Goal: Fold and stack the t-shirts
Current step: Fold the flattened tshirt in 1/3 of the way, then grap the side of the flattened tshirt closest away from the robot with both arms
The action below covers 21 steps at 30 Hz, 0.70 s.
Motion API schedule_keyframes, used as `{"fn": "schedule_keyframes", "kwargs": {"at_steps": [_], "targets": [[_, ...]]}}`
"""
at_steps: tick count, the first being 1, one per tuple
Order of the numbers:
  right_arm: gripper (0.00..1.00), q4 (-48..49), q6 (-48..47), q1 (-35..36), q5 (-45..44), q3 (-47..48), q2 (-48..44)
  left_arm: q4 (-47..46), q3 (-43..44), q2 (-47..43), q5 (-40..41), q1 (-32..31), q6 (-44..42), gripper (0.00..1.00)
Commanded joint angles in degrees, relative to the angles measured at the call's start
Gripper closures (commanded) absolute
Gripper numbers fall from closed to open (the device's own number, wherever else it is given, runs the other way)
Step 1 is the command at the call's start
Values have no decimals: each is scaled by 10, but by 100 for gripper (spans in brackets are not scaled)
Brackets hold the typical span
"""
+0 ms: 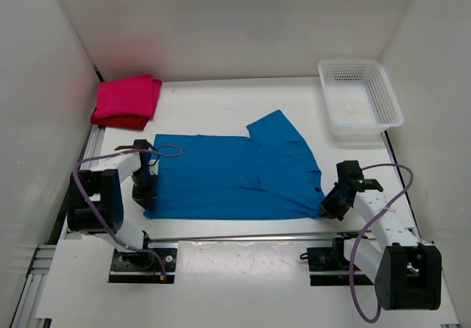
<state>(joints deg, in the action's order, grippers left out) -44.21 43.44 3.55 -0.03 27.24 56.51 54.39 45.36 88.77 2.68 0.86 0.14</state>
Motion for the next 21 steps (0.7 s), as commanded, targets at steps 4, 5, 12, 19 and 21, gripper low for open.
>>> {"fn": "schedule_keyframes", "kwargs": {"at_steps": [4,5,12,19,21], "targets": [[100,-101,30,1,-52,25,-86,21,-22,-66,85,26,-1,90],[100,-123,36,1,-52,25,-104,41,-22,-82,94,31,-1,90],[100,-183,90,1,-58,27,-193,95,-48,-115,117,26,-1,90],[94,-211,84,1,-58,51,-179,106,-75,-133,128,19,-1,88],[86,-216,84,1,-58,51,-179,101,-80,-133,133,19,-1,82]]}}
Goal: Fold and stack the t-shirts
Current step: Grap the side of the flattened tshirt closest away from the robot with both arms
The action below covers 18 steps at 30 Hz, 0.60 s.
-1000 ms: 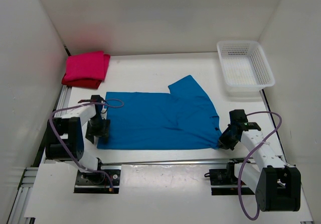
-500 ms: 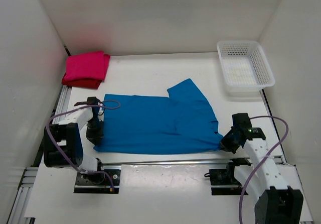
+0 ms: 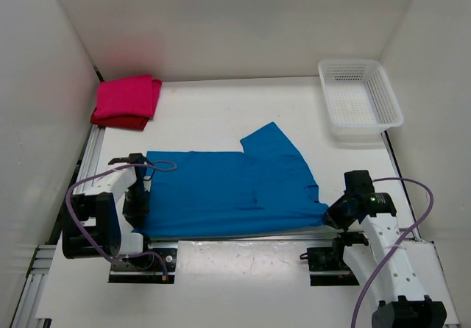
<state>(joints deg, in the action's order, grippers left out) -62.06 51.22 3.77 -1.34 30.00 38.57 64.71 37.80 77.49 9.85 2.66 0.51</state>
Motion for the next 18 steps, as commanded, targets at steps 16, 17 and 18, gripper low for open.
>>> {"fn": "schedule_keyframes", "kwargs": {"at_steps": [16,17,18], "targets": [[39,69,-153,11,-19,236,166,-80,234,-17,62,93,-5,19],[39,74,-166,27,-19,270,244,-85,254,-8,47,93,-5,19],[37,74,-191,39,-24,309,285,-85,272,4,18,93,-5,19]]}}
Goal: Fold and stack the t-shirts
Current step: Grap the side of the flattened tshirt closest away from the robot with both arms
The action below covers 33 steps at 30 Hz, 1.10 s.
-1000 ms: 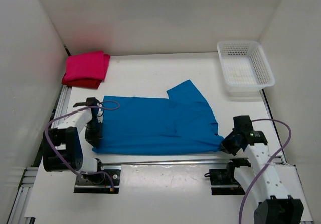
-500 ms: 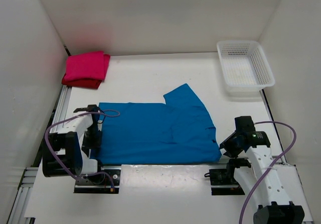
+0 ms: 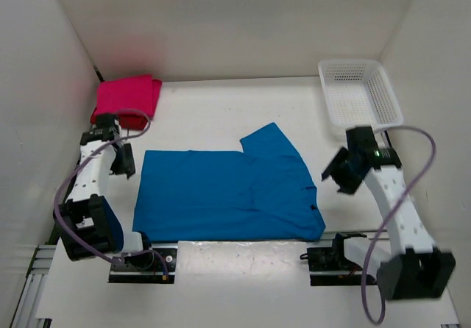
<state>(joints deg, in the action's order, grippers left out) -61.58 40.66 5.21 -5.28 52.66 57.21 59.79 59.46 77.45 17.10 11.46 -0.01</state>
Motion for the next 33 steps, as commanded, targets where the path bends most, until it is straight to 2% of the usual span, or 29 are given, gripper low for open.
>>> {"fn": "schedule_keyframes", "kwargs": {"at_steps": [1,2,3,4,5,6,7,9,12,14,16,22,25,26,28,29,33], "targets": [[36,69,-100,36,5,124,139,-45,73,16,-70,5,0,19],[35,74,-115,59,4,212,220,-51,104,48,-82,5,0,19],[31,74,-136,70,-3,257,262,-51,118,66,-101,5,0,19],[31,69,-142,79,-3,302,305,-58,131,85,-108,5,0,19],[30,63,-142,92,-3,396,393,-58,154,122,-113,5,0,19],[30,49,-147,97,-3,445,437,-67,164,140,-113,5,0,19],[30,41,-147,106,4,492,527,-76,173,156,-120,5,0,19],[30,26,-140,111,4,626,610,-91,195,197,-135,5,0,19],[30,33,-99,111,31,746,744,-109,212,231,-162,0,0,19],[30,82,-73,117,65,768,807,-127,212,244,-175,0,0,19],[30,113,-42,122,47,778,840,-141,212,260,-181,0,0,19],[31,136,-37,150,15,765,861,-158,237,318,-193,-6,0,18],[44,136,-49,155,4,734,855,-158,244,342,-207,-6,0,17],[55,131,-49,155,4,725,855,-158,249,343,-215,-12,0,17],[65,131,-49,155,-2,711,849,-158,249,359,-220,-24,0,17],[75,131,-54,155,-7,704,849,-158,249,359,-213,-24,0,17],[92,131,-59,155,-7,704,837,-158,231,379,-197,-46,0,17]]}}
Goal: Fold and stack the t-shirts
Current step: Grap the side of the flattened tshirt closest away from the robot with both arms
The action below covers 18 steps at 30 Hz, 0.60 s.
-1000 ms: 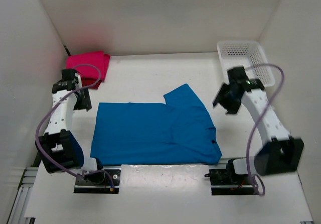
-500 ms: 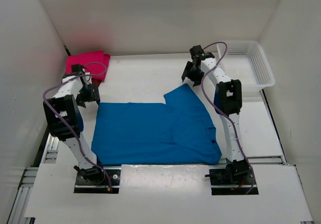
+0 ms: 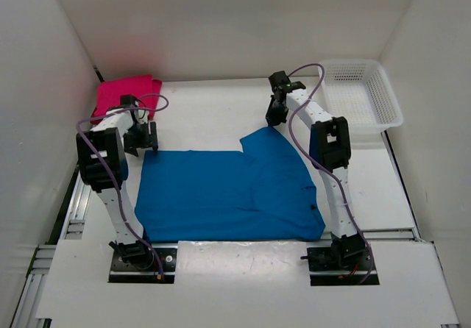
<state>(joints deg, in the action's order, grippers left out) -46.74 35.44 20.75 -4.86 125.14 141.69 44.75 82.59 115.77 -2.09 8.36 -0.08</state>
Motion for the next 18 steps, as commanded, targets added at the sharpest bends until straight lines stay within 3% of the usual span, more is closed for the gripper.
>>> {"fn": "schedule_keyframes", "kwargs": {"at_steps": [1,4,9,14,18], "targets": [[94,-18,-7,0,-11,-21,-8,-7,-1,-4,-5,-21,1,18],[95,-18,-14,0,-11,-33,-33,-7,-1,22,9,-21,1,24],[95,-7,-27,5,-11,-63,-76,-7,13,50,14,-21,1,46],[99,-7,-32,5,-18,-86,-118,3,13,56,9,-26,1,90],[99,-7,-39,11,-3,-134,-168,3,-7,12,17,-26,1,90]]}}
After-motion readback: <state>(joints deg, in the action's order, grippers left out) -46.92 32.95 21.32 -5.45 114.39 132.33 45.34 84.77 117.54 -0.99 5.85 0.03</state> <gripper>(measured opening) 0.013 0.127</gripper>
